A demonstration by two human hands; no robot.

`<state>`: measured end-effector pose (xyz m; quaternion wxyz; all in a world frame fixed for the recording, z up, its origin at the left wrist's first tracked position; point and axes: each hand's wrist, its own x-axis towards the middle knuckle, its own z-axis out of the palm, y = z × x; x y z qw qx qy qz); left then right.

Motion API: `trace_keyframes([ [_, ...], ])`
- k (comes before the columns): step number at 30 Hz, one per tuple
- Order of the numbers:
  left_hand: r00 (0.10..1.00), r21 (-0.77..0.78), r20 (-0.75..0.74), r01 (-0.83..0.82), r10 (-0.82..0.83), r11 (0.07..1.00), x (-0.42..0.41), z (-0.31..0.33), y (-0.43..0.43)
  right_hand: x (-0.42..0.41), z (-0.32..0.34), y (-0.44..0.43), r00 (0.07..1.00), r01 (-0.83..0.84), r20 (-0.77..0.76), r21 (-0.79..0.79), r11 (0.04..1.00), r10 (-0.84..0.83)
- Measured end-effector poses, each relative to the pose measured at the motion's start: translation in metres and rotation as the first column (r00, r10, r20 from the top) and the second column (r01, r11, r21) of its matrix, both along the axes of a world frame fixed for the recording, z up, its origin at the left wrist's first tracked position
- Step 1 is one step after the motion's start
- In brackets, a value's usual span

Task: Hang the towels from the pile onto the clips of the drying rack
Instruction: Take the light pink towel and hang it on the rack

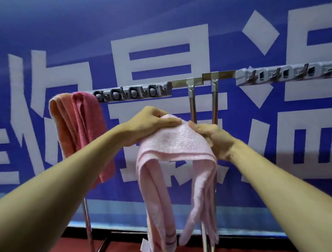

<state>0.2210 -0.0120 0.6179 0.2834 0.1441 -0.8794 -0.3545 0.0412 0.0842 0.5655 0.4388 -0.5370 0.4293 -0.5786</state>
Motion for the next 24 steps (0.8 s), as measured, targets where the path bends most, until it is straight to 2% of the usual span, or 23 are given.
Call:
trace_keyframes([
  [2,0.998,0.015,0.049,-0.040,0.039,0.999,0.013,0.001,-0.012,-0.002,0.009,-0.008,0.998,0.009,-0.065,-0.029,1.000,-0.011],
  [5,0.990,0.058,0.140,-0.039,0.030,0.998,0.030,-0.004,-0.024,0.005,0.029,-0.014,0.946,0.136,-0.286,-0.084,0.987,-0.155],
  [7,0.992,0.131,0.128,-0.002,-0.015,0.991,0.040,-0.010,-0.033,0.008,0.040,-0.021,0.914,0.198,-0.329,-0.148,0.969,-0.237],
  [10,0.987,0.265,0.108,0.083,-0.116,0.961,0.053,-0.020,-0.047,0.018,0.048,-0.038,0.920,0.270,-0.230,-0.211,0.939,-0.316],
  [14,0.989,0.309,0.032,0.125,-0.141,0.943,0.060,-0.023,-0.073,0.037,0.050,-0.079,0.927,0.343,-0.066,-0.242,0.908,-0.368],
  [18,0.980,0.349,-0.197,0.102,-0.033,0.931,0.060,-0.024,-0.117,0.051,0.057,-0.130,0.946,0.324,0.094,-0.211,0.922,-0.311],
  [21,0.919,0.414,-0.378,0.056,0.116,0.909,0.052,-0.030,-0.152,0.061,0.061,-0.177,0.957,0.259,0.188,-0.200,0.945,-0.222],
  [24,0.862,0.461,-0.446,-0.011,0.242,0.888,0.041,-0.030,-0.183,0.071,0.061,-0.224,0.948,0.198,0.284,-0.166,0.966,-0.145],
])
